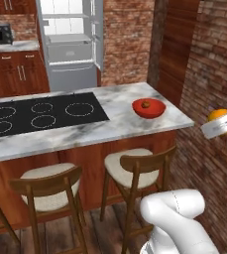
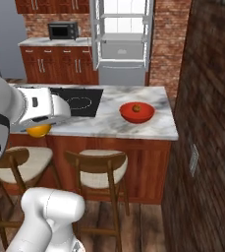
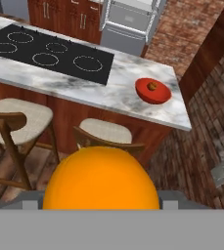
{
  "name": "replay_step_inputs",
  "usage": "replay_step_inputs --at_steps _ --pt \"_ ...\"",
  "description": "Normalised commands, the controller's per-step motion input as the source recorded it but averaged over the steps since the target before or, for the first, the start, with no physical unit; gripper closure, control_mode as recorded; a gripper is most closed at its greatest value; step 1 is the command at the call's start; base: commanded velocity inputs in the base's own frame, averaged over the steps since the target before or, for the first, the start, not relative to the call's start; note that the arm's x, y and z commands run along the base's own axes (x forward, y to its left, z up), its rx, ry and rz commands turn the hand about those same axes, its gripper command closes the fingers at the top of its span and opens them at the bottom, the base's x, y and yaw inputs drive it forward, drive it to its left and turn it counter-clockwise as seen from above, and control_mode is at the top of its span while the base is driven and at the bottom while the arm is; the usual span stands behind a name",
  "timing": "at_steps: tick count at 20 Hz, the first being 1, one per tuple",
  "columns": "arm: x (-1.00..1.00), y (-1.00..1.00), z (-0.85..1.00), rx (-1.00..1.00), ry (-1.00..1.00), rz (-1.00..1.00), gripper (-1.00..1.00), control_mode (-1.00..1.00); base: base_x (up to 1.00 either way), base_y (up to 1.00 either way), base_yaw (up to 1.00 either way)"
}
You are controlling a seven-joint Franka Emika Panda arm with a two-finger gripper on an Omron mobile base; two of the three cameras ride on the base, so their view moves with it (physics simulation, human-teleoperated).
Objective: Retrieve the peach and orange from the fridge and place them into the bowl on the dining table.
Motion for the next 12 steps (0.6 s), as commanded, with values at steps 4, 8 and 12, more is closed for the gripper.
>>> replay_step_inputs --at_steps 4,8,12 --pt "0.00 0.00 0.00 0.00 0.00 0.00 1.00 1.00 0.92 -0.06 0.00" --pt "0.00 0.00 0.00 0.00 0.00 0.00 1.00 1.00 1.00 0.00 0.00" --pt "0.00 0.00 0.00 0.00 0.00 0.00 1.00 1.00 0.89 -0.04 0.00"
